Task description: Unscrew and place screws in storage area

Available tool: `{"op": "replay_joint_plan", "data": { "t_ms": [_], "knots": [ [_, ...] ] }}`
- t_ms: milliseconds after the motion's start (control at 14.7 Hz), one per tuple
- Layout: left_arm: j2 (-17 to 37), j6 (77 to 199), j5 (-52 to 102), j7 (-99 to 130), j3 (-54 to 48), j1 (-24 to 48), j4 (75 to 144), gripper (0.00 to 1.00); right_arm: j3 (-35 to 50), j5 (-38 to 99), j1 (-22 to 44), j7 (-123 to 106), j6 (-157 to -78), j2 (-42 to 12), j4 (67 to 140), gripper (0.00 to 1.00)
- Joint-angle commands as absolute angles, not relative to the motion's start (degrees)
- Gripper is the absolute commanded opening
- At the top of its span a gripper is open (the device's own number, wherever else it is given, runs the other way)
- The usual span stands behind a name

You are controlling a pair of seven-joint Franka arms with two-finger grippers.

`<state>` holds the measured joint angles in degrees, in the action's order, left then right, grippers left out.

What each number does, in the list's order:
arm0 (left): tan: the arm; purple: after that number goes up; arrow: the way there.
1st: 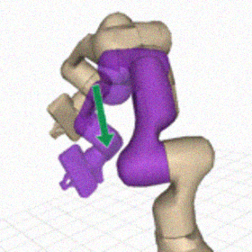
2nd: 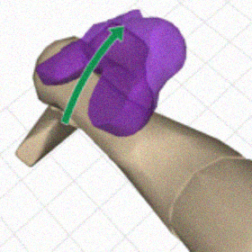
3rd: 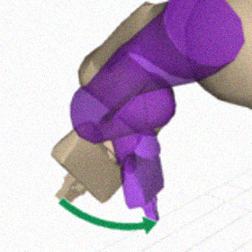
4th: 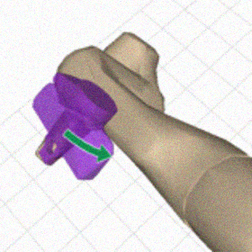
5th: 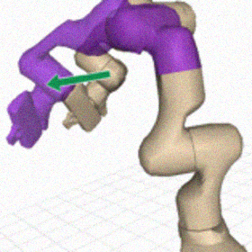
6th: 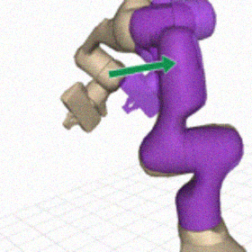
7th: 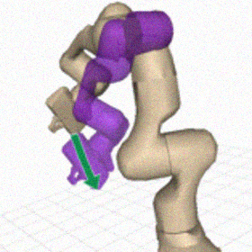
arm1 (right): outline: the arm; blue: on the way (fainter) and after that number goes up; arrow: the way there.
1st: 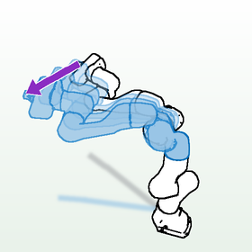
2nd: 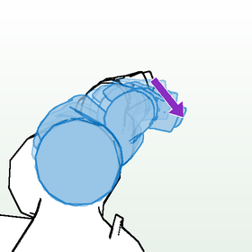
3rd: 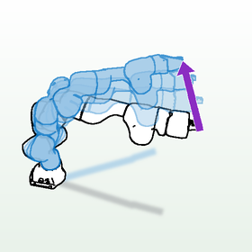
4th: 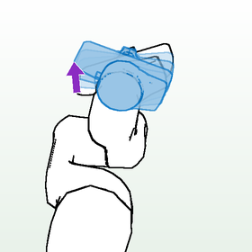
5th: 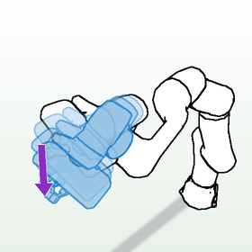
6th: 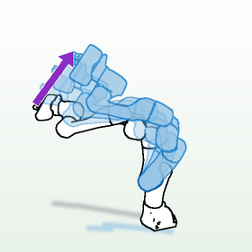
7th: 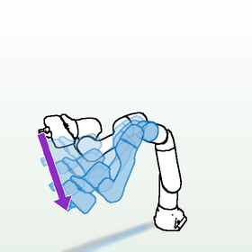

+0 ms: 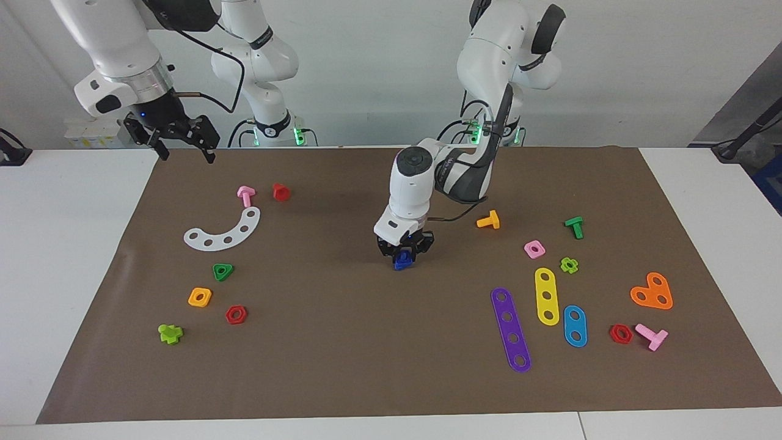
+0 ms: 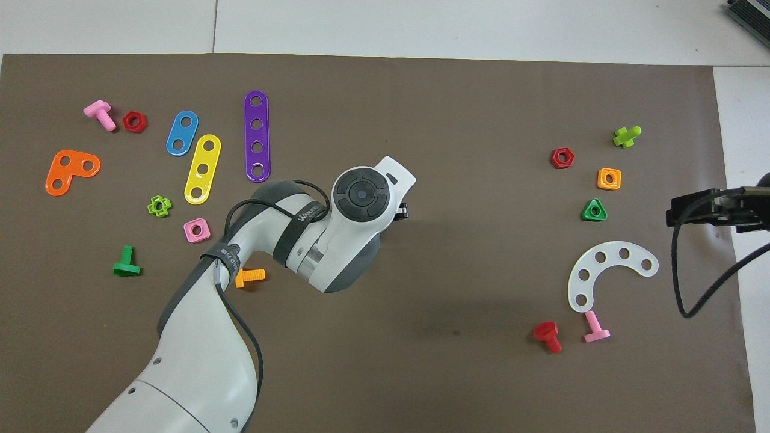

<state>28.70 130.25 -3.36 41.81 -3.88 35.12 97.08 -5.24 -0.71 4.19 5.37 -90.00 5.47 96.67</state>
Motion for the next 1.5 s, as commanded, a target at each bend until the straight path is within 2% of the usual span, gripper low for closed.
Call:
{"op": "replay_joint_plan", "data": {
  "t_ms": [0,680,1019,1291,1427],
  "knots": [
    [28.1,128.4,-4.6,42.8,-2.9,36.1,96.7,0.5,-5.1,-0.6,4.0,4.5,-90.4,6.5,97.7,1.0],
    [28.6,121.6,-4.0,42.8,-3.1,36.1,92.4,0.5,-5.1,-0.6,4.0,4.5,-90.3,6.5,97.8,1.0],
    [28.4,114.7,-3.9,42.2,-2.9,35.0,86.9,0.5,-5.1,-0.6,4.0,4.5,-90.4,6.5,97.8,1.0],
    [27.3,114.2,-4.0,36.6,-2.9,30.3,86.8,0.5,-5.1,-0.6,4.0,4.5,-90.4,6.5,97.7,1.0],
    [26.5,114.3,-4.0,31.1,-2.9,26.7,89.2,0.5,-5.1,-0.6,4.0,4.5,-90.3,6.5,97.7,1.0]
  ]
}}
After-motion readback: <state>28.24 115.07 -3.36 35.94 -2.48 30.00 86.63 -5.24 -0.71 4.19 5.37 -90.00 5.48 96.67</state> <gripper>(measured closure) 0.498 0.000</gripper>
